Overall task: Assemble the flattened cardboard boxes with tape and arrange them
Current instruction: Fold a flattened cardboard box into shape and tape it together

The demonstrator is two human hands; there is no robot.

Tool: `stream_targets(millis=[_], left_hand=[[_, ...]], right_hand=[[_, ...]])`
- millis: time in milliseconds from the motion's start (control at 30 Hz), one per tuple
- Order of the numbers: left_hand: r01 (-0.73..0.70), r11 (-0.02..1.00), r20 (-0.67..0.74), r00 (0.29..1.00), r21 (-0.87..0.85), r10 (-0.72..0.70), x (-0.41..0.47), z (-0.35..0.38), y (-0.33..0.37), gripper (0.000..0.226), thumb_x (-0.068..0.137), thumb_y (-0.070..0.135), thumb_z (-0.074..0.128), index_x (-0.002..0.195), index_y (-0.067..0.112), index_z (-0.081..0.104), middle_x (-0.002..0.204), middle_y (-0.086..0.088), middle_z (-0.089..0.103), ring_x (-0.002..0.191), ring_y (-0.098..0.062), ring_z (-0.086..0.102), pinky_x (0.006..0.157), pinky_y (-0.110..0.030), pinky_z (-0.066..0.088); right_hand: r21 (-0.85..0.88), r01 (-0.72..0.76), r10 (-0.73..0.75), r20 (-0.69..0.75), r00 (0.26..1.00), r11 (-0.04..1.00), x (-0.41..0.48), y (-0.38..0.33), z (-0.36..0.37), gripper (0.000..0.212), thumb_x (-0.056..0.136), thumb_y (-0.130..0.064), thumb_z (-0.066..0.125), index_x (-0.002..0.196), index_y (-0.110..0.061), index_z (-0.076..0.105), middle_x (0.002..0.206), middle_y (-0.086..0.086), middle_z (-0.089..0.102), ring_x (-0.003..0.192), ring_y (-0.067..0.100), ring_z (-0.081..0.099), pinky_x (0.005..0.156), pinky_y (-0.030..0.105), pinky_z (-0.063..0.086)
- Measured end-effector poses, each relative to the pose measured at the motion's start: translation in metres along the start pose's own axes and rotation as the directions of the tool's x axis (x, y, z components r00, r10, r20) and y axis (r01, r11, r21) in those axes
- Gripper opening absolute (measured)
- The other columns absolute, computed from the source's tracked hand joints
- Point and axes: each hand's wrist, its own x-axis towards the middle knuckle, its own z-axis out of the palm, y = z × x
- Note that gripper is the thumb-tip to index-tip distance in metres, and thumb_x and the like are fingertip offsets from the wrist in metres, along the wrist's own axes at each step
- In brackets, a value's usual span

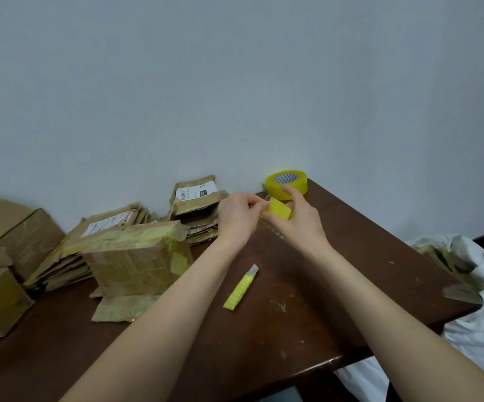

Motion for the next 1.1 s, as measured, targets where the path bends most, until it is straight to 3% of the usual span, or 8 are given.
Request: stream_targets(millis=[100, 233, 433, 600, 733, 900, 1000, 1100], left_hand=[[-0.007, 0.998, 0.005, 1.000, 0.057, 0.007, 0.002, 0.003, -0.003, 0.017, 0.088, 0.027, 0.063, 0.088, 0.016, 0.076, 0.086, -0.005, 0.071, 0.090, -0.024, 0.063, 0.079, -0.034, 0.048], [-0.174, 0.889, 0.113, 0.984, 0.423, 0.139, -0.002, 0.002, -0.011, 0.034, 0.097, 0.039, 0.047, 0.089, 0.014, 0.068, 0.092, -0.008, 0.068, 0.094, -0.029, 0.061, 0.073, -0.036, 0.045], [-0.086, 0.841, -0.001, 0.995, 0.534, 0.103, 0.007, -0.071, -0.043, 0.050, 0.100, 0.047, 0.030, 0.084, 0.018, 0.068, 0.087, -0.003, 0.068, 0.084, -0.026, 0.062, 0.064, -0.034, 0.046], [0.179, 0.854, -0.205, 0.975, 0.489, -0.087, 0.011, -0.167, -0.126, 0.037, 0.101, 0.026, 0.035, 0.114, 0.011, 0.067, 0.117, -0.012, 0.066, 0.108, -0.033, 0.058, 0.086, -0.039, 0.046], [0.307, 0.836, -0.069, 0.948, 0.454, -0.311, 0.005, -0.189, -0.188, 0.038, 0.101, 0.027, 0.032, 0.112, 0.008, 0.064, 0.116, -0.017, 0.064, 0.111, -0.035, 0.057, 0.094, -0.040, 0.042], [0.308, 0.857, 0.018, 0.938, 0.413, -0.346, -0.016, -0.175, -0.218, 0.037, 0.098, 0.034, 0.042, 0.124, 0.014, 0.059, 0.116, -0.009, 0.065, 0.108, -0.028, 0.057, 0.085, -0.036, 0.045], [0.398, 0.832, 0.027, 0.897, 0.388, -0.441, -0.015, -0.176, -0.224, 0.048, 0.096, 0.046, 0.045, 0.116, 0.005, 0.061, 0.103, -0.008, 0.063, 0.093, -0.025, 0.057, 0.081, -0.036, 0.047], [0.425, 0.818, 0.070, 0.871, 0.388, -0.485, -0.007, -0.174, -0.222, 0.070, 0.090, 0.062, 0.046, 0.124, 0.002, 0.056, 0.125, -0.014, 0.059, 0.113, -0.029, 0.056, 0.088, -0.035, 0.045]], right_hand=[[0.008, 0.000, 0.000, 0.018, 1.000, 1.000, 0.002, 0.006, -0.002, 0.054, 0.084, -0.035, 0.069, 0.135, -0.028, 0.052, 0.112, -0.001, 0.063, 0.107, 0.017, 0.055, 0.089, 0.030, 0.042], [-0.235, 0.039, -0.028, 0.048, 0.998, 0.971, 0.004, 0.008, 0.003, 0.037, 0.089, -0.040, 0.059, 0.126, -0.038, 0.057, 0.119, -0.003, 0.066, 0.111, 0.024, 0.058, 0.085, 0.034, 0.046], [-0.660, 0.113, 0.085, 0.261, 0.962, 0.743, 0.002, 0.024, 0.009, 0.036, 0.096, -0.038, 0.050, 0.131, -0.034, 0.053, 0.128, -0.001, 0.060, 0.118, 0.023, 0.054, 0.094, 0.034, 0.043], [-0.344, 0.241, -0.191, 0.173, 0.966, 0.907, 0.000, -0.048, 0.059, 0.034, 0.100, -0.031, 0.043, 0.129, -0.020, 0.059, 0.125, 0.004, 0.058, 0.119, 0.025, 0.052, 0.093, 0.036, 0.043], [-0.152, 0.335, -0.249, 0.411, 0.877, 0.930, -0.020, -0.116, 0.131, 0.045, 0.102, -0.034, 0.038, 0.139, -0.009, 0.046, 0.145, 0.009, 0.044, 0.135, 0.026, 0.038, 0.107, 0.037, 0.032], [-0.235, 0.045, 0.070, 0.458, 0.886, 0.971, -0.046, -0.120, 0.193, 0.074, 0.101, -0.045, 0.033, 0.153, -0.006, -0.003, 0.160, 0.005, -0.019, 0.149, 0.031, -0.002, 0.116, 0.044, 0.021], [-0.231, -0.087, 0.176, 0.402, 0.899, 0.969, -0.035, -0.124, 0.195, 0.078, 0.101, -0.045, 0.036, 0.152, -0.006, -0.008, 0.161, 0.012, -0.009, 0.145, 0.035, 0.020, 0.112, 0.044, 0.029], [-0.246, -0.245, 0.325, 0.374, 0.868, 0.938, -0.010, -0.126, 0.198, 0.091, 0.096, -0.050, 0.045, 0.151, -0.003, -0.010, 0.154, 0.020, 0.029, 0.133, 0.038, 0.040, 0.105, 0.045, 0.040]])
